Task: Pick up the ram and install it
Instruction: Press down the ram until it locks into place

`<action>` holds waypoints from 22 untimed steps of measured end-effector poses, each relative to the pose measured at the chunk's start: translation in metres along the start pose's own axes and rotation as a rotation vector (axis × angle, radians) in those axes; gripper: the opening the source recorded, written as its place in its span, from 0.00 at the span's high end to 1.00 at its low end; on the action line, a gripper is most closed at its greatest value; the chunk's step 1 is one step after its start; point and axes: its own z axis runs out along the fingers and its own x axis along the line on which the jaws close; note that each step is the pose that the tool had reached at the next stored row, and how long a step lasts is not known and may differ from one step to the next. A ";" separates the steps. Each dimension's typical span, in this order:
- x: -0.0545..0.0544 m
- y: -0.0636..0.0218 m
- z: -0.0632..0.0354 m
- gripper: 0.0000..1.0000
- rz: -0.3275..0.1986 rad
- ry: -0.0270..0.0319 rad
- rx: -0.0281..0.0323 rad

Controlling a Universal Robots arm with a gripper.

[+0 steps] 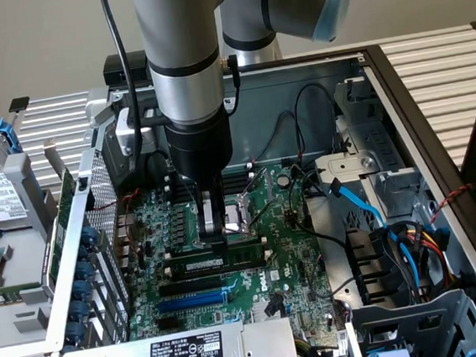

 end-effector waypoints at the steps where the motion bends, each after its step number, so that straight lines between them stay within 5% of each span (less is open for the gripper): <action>1: 0.000 0.0000 0.0000 0.89 0.000 0.0000 0.0000; 22: 0.001 0.0000 0.0000 0.89 0.000 -0.0001 -0.0001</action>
